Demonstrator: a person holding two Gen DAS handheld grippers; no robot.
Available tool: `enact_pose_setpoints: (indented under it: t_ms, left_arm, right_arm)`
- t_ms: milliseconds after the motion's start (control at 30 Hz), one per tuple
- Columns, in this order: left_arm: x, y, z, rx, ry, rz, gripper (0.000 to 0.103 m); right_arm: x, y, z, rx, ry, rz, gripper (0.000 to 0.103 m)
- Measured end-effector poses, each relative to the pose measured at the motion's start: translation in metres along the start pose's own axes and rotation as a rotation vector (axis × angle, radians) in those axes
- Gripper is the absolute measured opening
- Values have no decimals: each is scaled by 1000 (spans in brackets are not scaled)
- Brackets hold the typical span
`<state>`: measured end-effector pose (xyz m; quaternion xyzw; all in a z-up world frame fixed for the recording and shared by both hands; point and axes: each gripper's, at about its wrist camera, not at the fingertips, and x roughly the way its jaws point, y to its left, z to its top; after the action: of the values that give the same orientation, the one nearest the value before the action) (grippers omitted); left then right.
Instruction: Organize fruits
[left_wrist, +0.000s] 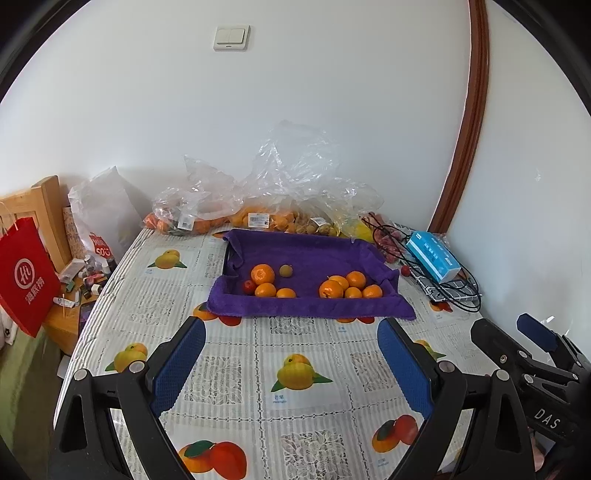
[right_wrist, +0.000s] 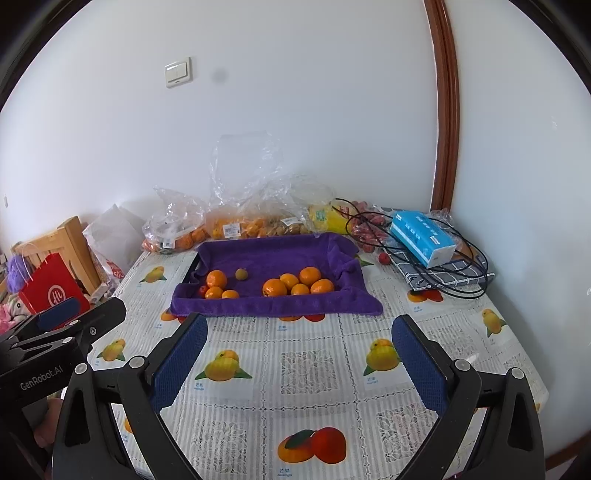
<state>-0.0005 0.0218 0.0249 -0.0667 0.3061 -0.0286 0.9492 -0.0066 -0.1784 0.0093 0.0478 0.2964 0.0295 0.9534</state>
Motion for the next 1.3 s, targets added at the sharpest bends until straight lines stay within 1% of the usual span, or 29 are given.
enact_pose_setpoints:
  t_ms: [567,700,833,1300]
  left_arm:
    - [-2,0,1,1,-2,-9,94]
    - [-2,-2,0,15,0,-3,94]
    - [-3,-2,0,7,-2,-13,94]
    - [-6,2,1,-1,-9,-15,94]
  right_arm:
    - [-3,-1,0,3,-5,-10,99]
    - [-3,-2,0,13,-7,-8,99]
    - [-4,-1,0,3,-11,-28,99]
    - [-7,0,-1,6,-19,-28,99]
